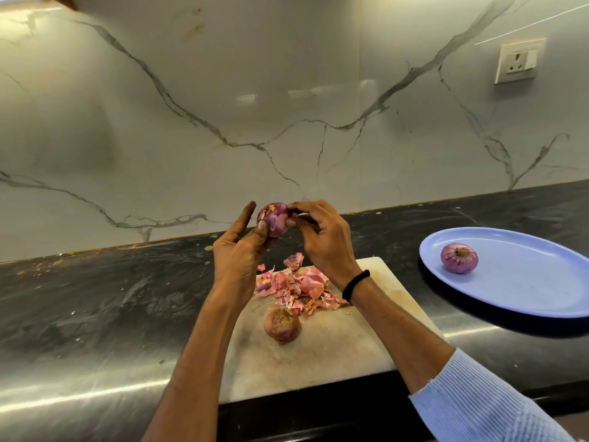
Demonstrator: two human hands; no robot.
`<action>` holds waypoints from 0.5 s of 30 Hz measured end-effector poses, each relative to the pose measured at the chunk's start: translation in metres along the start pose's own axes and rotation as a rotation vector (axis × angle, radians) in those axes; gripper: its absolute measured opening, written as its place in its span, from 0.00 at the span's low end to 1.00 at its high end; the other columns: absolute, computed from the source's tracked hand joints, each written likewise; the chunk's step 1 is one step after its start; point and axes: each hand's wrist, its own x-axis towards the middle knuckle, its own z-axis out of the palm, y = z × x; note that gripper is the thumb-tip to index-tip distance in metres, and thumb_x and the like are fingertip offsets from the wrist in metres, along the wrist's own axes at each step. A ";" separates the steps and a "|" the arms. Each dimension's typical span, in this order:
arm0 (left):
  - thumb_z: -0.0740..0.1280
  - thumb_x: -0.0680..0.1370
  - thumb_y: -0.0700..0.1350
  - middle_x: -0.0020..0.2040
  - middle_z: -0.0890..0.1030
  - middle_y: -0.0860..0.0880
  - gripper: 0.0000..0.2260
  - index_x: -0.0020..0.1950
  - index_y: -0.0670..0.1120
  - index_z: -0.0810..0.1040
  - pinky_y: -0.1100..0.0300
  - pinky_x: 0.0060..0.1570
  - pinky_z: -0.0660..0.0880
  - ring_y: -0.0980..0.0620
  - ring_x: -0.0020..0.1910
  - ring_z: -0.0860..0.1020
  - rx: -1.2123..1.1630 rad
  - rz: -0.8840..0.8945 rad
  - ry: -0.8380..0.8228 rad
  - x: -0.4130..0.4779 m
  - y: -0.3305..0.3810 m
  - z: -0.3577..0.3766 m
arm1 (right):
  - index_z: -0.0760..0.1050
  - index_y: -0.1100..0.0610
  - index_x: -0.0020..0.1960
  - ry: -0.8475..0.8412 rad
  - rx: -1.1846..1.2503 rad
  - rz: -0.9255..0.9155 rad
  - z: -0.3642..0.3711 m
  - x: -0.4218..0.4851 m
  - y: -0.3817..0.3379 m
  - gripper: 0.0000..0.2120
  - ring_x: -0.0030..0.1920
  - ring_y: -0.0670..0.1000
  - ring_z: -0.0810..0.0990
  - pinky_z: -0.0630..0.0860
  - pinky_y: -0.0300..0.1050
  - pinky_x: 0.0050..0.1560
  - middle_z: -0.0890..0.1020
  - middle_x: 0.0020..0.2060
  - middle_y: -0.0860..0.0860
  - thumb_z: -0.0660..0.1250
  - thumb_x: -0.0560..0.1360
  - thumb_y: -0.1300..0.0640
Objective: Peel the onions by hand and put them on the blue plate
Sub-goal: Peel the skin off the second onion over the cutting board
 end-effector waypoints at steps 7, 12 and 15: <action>0.70 0.72 0.38 0.70 0.74 0.42 0.25 0.69 0.50 0.77 0.55 0.53 0.82 0.43 0.60 0.81 -0.025 -0.071 -0.083 -0.001 0.002 0.001 | 0.81 0.64 0.51 0.079 -0.013 0.017 0.002 -0.001 0.004 0.06 0.48 0.43 0.78 0.76 0.30 0.52 0.82 0.46 0.56 0.69 0.76 0.70; 0.71 0.69 0.38 0.68 0.76 0.43 0.24 0.66 0.46 0.79 0.55 0.51 0.83 0.43 0.59 0.81 -0.048 -0.071 -0.055 -0.002 0.003 0.003 | 0.79 0.66 0.52 0.046 -0.092 -0.034 0.003 -0.003 0.005 0.05 0.47 0.49 0.78 0.76 0.31 0.51 0.81 0.45 0.57 0.67 0.77 0.69; 0.70 0.74 0.35 0.65 0.79 0.44 0.18 0.64 0.43 0.80 0.54 0.51 0.83 0.44 0.59 0.81 -0.062 -0.062 0.039 0.000 0.001 0.001 | 0.77 0.65 0.51 -0.033 -0.104 -0.048 0.007 -0.005 0.005 0.05 0.46 0.48 0.76 0.75 0.31 0.49 0.79 0.46 0.57 0.67 0.76 0.70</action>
